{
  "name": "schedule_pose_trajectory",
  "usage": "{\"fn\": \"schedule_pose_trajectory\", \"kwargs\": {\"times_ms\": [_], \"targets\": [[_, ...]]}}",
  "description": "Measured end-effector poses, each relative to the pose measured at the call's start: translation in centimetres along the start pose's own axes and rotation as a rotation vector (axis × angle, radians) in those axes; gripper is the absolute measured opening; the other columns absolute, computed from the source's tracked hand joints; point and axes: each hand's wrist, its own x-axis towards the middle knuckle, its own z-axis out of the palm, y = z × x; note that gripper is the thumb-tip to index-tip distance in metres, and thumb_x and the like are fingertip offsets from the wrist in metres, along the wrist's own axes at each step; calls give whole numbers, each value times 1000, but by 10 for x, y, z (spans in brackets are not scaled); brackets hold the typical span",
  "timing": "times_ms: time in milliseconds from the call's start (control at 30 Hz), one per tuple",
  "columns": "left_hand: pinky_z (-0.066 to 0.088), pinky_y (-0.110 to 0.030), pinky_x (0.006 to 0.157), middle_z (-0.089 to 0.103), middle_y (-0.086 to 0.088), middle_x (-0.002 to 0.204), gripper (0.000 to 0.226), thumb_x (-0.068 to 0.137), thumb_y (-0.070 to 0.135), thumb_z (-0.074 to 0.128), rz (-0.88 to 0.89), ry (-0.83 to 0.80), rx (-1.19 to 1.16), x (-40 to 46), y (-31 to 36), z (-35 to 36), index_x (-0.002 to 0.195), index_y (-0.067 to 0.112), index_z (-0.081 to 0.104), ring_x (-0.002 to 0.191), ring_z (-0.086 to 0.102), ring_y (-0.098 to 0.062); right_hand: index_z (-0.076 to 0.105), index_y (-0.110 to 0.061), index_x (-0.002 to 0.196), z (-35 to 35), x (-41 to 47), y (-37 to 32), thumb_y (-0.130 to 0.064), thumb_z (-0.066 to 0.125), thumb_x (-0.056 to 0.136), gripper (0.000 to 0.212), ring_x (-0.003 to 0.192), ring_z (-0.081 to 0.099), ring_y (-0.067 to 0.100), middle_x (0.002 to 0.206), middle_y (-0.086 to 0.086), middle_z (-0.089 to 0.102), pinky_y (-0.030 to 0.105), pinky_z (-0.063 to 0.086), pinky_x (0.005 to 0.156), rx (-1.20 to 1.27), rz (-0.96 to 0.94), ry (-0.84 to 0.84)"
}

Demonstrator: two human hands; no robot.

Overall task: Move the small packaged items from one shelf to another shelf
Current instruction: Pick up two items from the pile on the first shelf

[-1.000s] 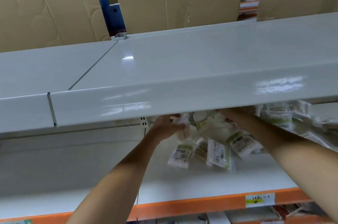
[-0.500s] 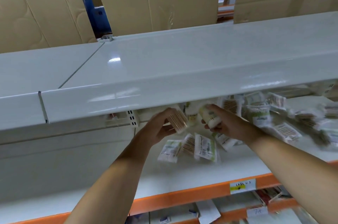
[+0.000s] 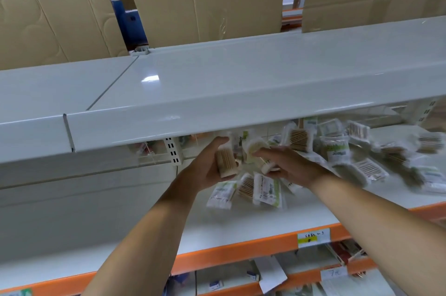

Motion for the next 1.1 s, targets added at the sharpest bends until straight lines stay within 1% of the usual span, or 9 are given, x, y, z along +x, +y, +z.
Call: {"fn": "schedule_pose_trajectory", "kwargs": {"times_ms": [167, 300, 433, 567, 667, 767, 900, 1000, 1100], "targets": [[53, -41, 85, 67, -11, 93, 17, 90, 20, 65, 88, 95, 183, -4, 0, -5, 104, 11, 65, 90, 66, -28, 67, -6, 120, 5, 0, -9, -26, 70, 88, 37, 109, 68, 30, 115, 19, 70, 42, 55, 96, -71, -10, 61], [56, -33, 77, 75, -8, 102, 33, 84, 27, 76, 180, 181, 470, -5, -3, -9, 110, 10, 66, 93, 74, -23, 70, -5, 109, 4, 5, -17, -24, 73, 85, 31, 88, 71, 19, 101, 11, 72, 27, 56, 70, -245, 0, 136], [56, -23, 62, 77, -3, 90, 24, 78, 28, 82, 223, 265, 562, -10, -6, -6, 93, 14, 71, 77, 74, -15, 70, -4, 108, 4, 15, -20, -27, 78, 81, 36, 89, 64, 19, 96, 5, 69, 42, 54, 91, -324, 29, 204], [42, -11, 45, 71, 8, 63, 17, 81, 29, 81, 357, 367, 673, -19, -12, 1, 79, 13, 74, 51, 61, 3, 71, -4, 108, 8, 17, -24, -24, 77, 81, 34, 94, 68, 21, 99, 6, 71, 40, 57, 94, -342, 31, 138], [44, -12, 50, 75, -2, 80, 29, 78, 34, 82, 398, 452, 653, -36, -13, -2, 90, 8, 77, 60, 66, -1, 69, -2, 109, 21, 20, -29, -19, 76, 81, 33, 100, 71, 28, 106, 16, 72, 43, 57, 94, -340, 24, 54], [48, -15, 54, 76, 2, 83, 28, 77, 34, 83, 439, 554, 632, -52, -13, -8, 93, 12, 76, 67, 70, -3, 70, -3, 106, 36, 22, -32, -18, 76, 81, 29, 98, 72, 28, 106, 16, 73, 44, 58, 93, -357, 8, -17], [54, -28, 64, 74, -6, 98, 44, 69, 29, 89, 425, 688, 517, -71, -14, -20, 102, 10, 68, 89, 71, -22, 71, -7, 101, 56, 27, -30, -25, 77, 80, 28, 89, 74, 26, 98, 14, 74, 38, 60, 84, -474, -39, -79], [56, -32, 73, 69, 4, 93, 38, 66, 34, 90, 391, 782, 553, -88, -18, -30, 90, 27, 62, 89, 68, -18, 68, -8, 89, 78, 31, -28, -29, 79, 79, 25, 71, 61, 23, 79, 10, 69, 31, 52, 65, -584, -50, -121], [48, -25, 65, 63, 7, 95, 52, 65, 39, 90, 304, 886, 550, -106, -24, -39, 102, 26, 55, 86, 63, -14, 65, -11, 78, 98, 34, -24, -28, 80, 77, 23, 50, 56, 8, 55, -6, 60, 18, 44, 49, -624, -94, -164]]}}
